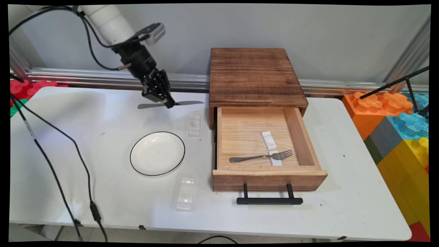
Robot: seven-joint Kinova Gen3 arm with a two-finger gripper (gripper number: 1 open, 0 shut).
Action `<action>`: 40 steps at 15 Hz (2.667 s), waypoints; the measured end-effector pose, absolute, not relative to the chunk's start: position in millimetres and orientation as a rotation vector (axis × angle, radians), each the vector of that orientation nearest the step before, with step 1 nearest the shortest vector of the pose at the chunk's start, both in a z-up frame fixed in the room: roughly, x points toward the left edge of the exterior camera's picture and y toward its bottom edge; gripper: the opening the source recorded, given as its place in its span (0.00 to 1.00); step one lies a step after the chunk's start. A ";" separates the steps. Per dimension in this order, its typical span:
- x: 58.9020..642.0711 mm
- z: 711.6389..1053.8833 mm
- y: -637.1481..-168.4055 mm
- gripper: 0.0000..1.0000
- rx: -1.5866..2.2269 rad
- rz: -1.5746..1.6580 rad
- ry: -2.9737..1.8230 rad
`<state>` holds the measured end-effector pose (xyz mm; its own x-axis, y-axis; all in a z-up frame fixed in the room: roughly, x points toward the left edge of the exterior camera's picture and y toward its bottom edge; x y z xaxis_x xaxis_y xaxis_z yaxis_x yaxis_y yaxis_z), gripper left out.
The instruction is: Place the picked object into the drawer
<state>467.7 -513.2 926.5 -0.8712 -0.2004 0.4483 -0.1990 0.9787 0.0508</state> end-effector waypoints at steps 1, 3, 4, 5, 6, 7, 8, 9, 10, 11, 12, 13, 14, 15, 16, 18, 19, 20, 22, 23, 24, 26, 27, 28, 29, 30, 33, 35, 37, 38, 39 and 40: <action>458.4 934.1 -510.8 0.00 0.287 -0.002 -2.652; 436.1 949.7 -505.6 0.00 0.298 0.002 -2.637; 424.5 955.8 -503.3 0.00 0.299 0.004 -2.629; 416.9 959.6 -502.3 0.00 0.299 0.006 -2.625; 404.9 964.5 -500.6 0.00 0.298 0.008 -2.618; 390.8 969.3 -498.7 0.00 0.298 0.013 -2.612; 376.1 972.8 -497.6 0.00 0.295 0.017 -2.607; 365.3 974.4 -496.7 0.00 0.291 0.020 -2.605; 355.3 975.7 -495.8 0.00 0.291 0.023 -2.603; 342.2 976.2 -495.4 0.00 0.291 0.026 -2.601; 327.4 976.5 -495.4 0.00 0.294 0.031 -2.598; 312.1 975.9 -496.1 0.00 0.301 0.035 -2.593; 301.1 975.2 -497.2 0.00 0.307 0.041 -2.589; 290.4 974.4 -498.3 0.00 0.311 0.045 -2.585; 280.2 973.4 -499.6 0.00 0.319 0.050 -2.581; 258.8 970.6 -503.4 0.00 0.334 0.062 -2.569; 248.4 968.6 -505.7 0.00 0.342 0.069 -2.564; 235.2 965.3 -509.8 0.00 0.353 0.078 -2.558; 222.2 959.8 -514.1 0.00 0.371 0.087 -2.554; 215.4 955.9 -516.8 0.00 0.381 0.093 -2.553; 207.9 950.5 -520.2 0.00 0.392 0.099 -2.554; 199.2 937.3 -525.3 0.00 0.417 0.107 -2.559; 195.6 931.0 -527.3 0.00 0.426 0.108 -2.562; 192.8 922.9 -529.2 0.00 0.436 0.109 -2.566; 190.5 914.3 -531.0 0.00 0.446 0.109 -2.570; 188.5 906.3 -532.6 0.00 0.455 0.109 -2.571; 183.0 886.6 -537.0 0.00 0.481 0.106 -2.563; 180.5 875.6 -538.9 0.00 0.492 0.104 -2.560; 180.5 863.6 -539.4 0.00 0.501 0.101 -2.565; 181.0 858.5 -539.6 0.00 0.504 0.101 -2.568; 181.6 852.9 -539.9 0.00 0.508 0.102 -2.569; 182.1 847.6 -540.4 0.00 0.513 0.104 -2.569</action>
<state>182.1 -540.4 847.6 -0.7963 -0.3382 0.5015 -0.3775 0.9257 0.0248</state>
